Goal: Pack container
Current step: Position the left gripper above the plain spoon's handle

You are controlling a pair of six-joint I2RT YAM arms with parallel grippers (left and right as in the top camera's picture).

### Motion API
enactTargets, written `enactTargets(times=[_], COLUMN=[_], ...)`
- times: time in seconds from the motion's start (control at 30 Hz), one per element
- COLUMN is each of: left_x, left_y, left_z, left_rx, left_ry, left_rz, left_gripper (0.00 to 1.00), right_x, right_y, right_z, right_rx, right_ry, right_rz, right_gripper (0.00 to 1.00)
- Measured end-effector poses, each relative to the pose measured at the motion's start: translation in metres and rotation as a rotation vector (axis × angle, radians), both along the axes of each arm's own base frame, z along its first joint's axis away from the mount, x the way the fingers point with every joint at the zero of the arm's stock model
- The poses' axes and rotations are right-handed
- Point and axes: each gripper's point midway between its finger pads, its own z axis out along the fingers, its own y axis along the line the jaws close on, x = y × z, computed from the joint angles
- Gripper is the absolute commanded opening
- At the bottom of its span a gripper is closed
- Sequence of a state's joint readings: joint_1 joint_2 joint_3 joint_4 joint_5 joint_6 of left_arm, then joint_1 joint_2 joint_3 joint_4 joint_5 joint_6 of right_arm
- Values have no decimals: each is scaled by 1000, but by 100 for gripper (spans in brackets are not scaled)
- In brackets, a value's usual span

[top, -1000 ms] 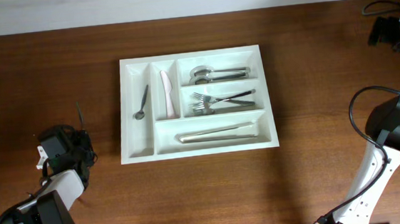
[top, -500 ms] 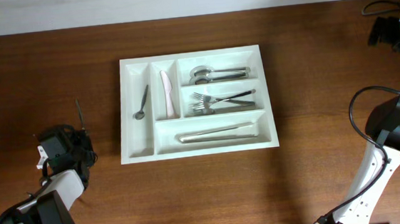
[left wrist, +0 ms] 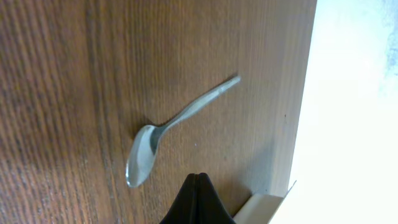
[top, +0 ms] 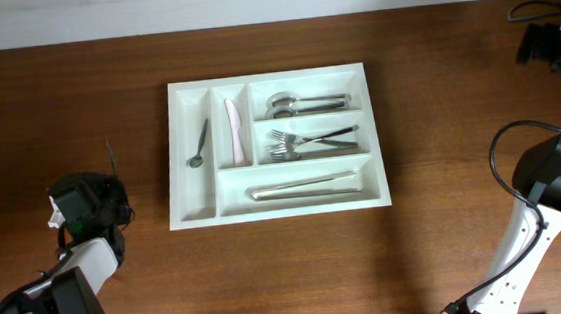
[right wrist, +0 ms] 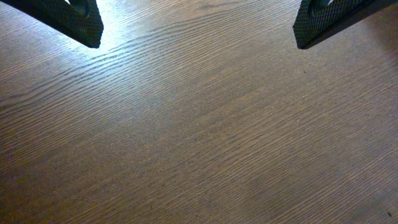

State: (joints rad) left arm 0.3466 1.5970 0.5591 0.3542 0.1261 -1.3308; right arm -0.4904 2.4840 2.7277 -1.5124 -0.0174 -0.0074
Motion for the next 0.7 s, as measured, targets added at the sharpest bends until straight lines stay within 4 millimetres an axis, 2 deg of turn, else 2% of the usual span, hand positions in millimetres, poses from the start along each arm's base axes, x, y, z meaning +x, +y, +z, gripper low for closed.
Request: enactTargets(times=[0.27,0.3,0.33,0.37,0.5,0.7], left_x=[3,3,3,3,4,3], left_y=[-3,-3,-4,-4,-4,-3], left_z=[3,3,3,3,4,4], left_rx=[-8,-8,-9,-9,-8,-1], left_ry=[-18,-19,-20,-20,-22,-22], left_rz=[-21,-21,-23,-24,-29,-37], left_gripper=[2,13,34,44,50,49], right_x=[0,0,0,0,0,0], right_y=[0,0,0,0,0,0], right_z=[0,0,0,0,0,0], right_rx=[0,0,0,0,0,0], right_ry=[0,0,0,0,0,0], right_rz=[0,0,0,0,0,0], right_gripper=[99,99,99,98,99,99])
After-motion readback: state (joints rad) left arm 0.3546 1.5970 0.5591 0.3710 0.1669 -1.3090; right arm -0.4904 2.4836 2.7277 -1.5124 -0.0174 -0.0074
